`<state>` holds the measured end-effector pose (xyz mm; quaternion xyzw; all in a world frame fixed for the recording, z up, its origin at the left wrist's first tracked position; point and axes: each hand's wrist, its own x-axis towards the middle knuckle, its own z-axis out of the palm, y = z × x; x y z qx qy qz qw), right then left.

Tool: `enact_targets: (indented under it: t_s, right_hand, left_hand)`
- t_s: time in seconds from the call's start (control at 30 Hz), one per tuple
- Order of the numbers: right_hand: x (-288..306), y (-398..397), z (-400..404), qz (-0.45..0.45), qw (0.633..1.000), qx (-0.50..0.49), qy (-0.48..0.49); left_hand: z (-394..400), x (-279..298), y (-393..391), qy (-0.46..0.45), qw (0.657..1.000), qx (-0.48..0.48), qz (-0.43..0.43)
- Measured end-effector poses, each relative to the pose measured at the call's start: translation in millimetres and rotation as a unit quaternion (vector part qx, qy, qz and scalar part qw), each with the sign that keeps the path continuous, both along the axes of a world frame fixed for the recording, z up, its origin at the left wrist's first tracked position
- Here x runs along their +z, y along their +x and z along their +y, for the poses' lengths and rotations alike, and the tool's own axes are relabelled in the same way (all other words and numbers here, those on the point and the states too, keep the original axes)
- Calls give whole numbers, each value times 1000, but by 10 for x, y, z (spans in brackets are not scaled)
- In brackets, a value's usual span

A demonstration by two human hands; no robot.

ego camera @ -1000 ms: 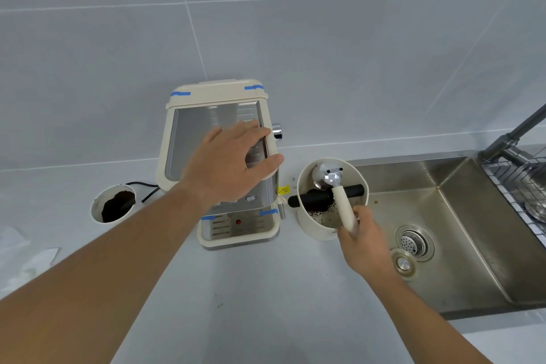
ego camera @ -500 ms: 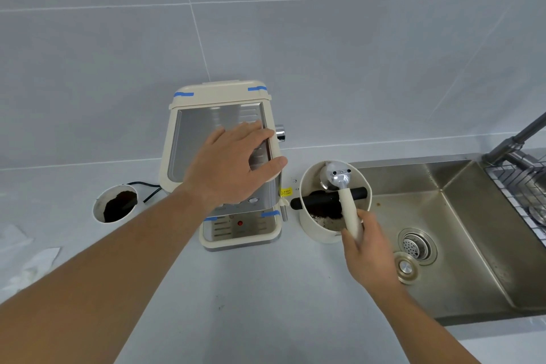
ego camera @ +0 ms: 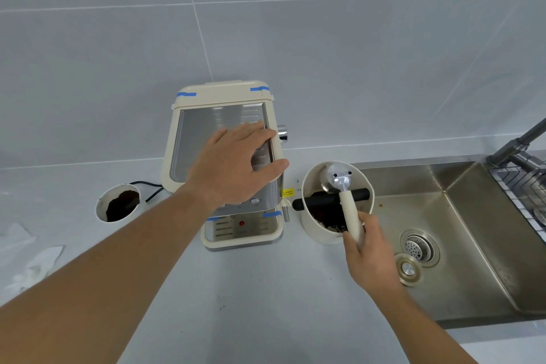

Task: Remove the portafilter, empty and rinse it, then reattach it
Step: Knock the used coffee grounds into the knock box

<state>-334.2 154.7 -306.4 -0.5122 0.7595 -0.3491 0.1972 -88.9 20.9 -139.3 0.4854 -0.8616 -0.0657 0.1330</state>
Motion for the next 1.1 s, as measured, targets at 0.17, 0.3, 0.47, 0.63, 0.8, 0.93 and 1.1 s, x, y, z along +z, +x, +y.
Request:
enact_targets:
  t_s: [0.17,0.3,0.47,0.63,0.8,0.93,1.1]
  right_hand:
    - [-8,-24,21,-12,1000,-13,-13]
    - [-26,-37,18,-4,1000,-1,13]
    - [5,-20,-2,-7,1000,0,17]
    - [63,-8,23,-60,998,-23,15]
    - [149,-68,43,-126,992,-21,9]
    - [309,-129,6,-258,965,-36,20]
    - [524,-183,-18,-505,862,-22,38]
  left_hand:
    - [3,-10,0,0,1000,9,0]
    - [-2,-17,3,0,1000,11,4]
    - [-18,-29,4,2,1000,10,3]
    - [-17,-37,3,2,1000,11,4]
    - [-8,-38,10,6,1000,16,-1]
    - [-11,-40,6,5,1000,24,0]
    - [-12,-55,3,-4,1000,24,-7]
